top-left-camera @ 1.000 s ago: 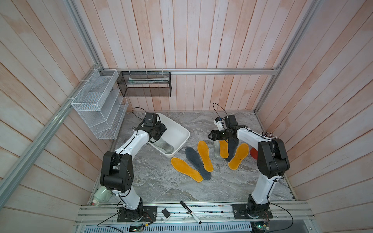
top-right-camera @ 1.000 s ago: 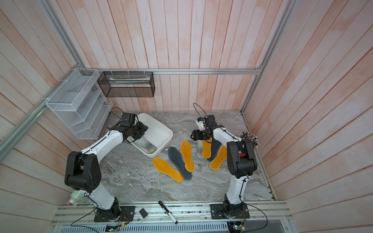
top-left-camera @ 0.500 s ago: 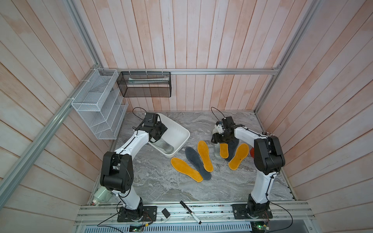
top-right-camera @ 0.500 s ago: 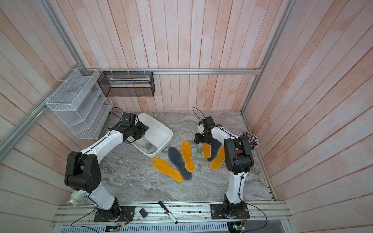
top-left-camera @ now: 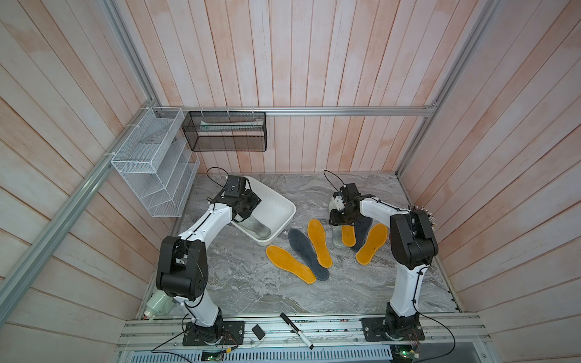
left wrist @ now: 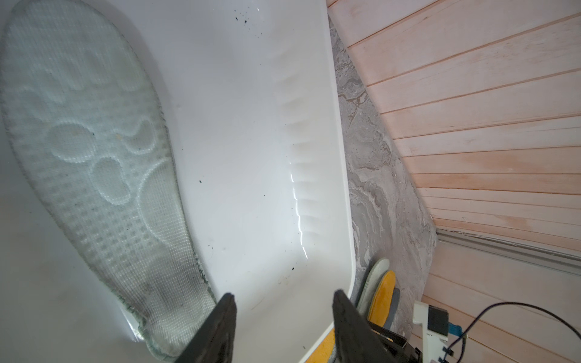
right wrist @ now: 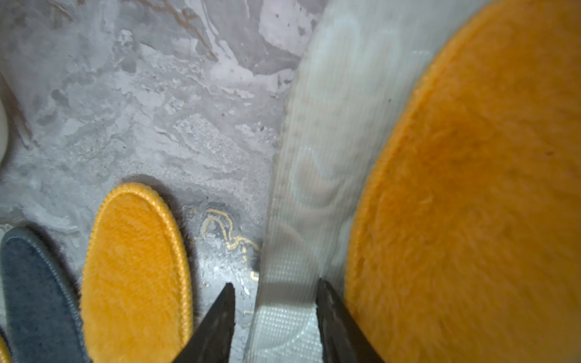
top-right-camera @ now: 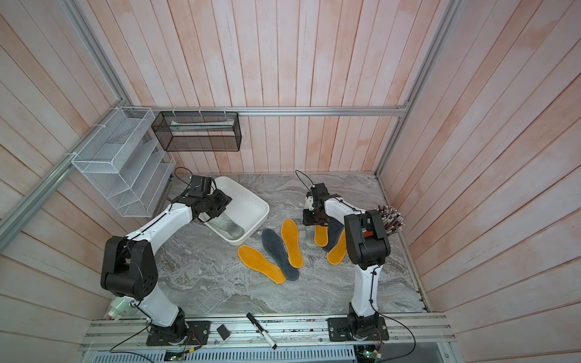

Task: Put the insoles into the storage box
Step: Pick up the insole from the center of the board.

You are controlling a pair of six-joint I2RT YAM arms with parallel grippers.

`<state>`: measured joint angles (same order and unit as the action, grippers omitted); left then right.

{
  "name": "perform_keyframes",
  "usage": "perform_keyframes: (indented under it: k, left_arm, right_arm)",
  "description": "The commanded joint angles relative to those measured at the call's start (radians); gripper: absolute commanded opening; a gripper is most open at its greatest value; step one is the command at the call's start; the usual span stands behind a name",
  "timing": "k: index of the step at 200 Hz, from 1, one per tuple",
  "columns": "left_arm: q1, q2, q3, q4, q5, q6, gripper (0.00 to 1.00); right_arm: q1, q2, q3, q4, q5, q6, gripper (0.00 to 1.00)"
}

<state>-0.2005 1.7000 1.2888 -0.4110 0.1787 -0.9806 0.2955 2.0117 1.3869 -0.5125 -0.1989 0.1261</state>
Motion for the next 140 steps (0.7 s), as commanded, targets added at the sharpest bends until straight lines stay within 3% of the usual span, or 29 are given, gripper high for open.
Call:
perform_keyframes:
  k: [1, 57, 140]
  left_arm:
    - [-0.004, -0.007, -0.001, -0.008, 0.0, 0.008, 0.51]
    - [-0.004, -0.011, -0.009, -0.016, -0.001, 0.014, 0.51]
    - [-0.004, -0.014, -0.008, -0.02, -0.008, 0.022, 0.51]
  right_arm:
    - [0.012, 0.032, 0.012, -0.045, 0.041, 0.007, 0.44]
    - [0.039, 0.058, 0.013, -0.078, 0.115, 0.006, 0.43]
    - [0.045, 0.115, 0.046, -0.149, 0.182, 0.023, 0.28]
